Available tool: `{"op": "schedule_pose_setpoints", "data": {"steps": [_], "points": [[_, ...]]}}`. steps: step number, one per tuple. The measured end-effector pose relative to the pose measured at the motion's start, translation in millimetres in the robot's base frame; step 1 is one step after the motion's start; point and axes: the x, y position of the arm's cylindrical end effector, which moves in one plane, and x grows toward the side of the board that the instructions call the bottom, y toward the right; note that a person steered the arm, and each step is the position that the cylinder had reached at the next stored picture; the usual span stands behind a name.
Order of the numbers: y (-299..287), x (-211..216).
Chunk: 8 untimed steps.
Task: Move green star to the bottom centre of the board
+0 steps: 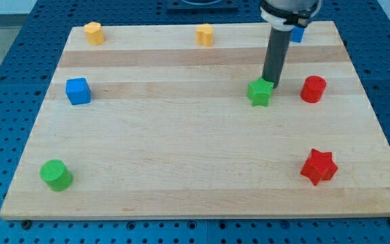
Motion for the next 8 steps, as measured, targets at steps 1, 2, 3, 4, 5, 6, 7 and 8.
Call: {"op": "schedule_pose_setpoints", "data": {"steps": [1, 2, 3, 4, 5, 6, 7, 8], "points": [[-4, 19], [-20, 22], [-38, 26], [-49, 41], [-64, 58], [-83, 60], [-93, 60], [-99, 65]]}}
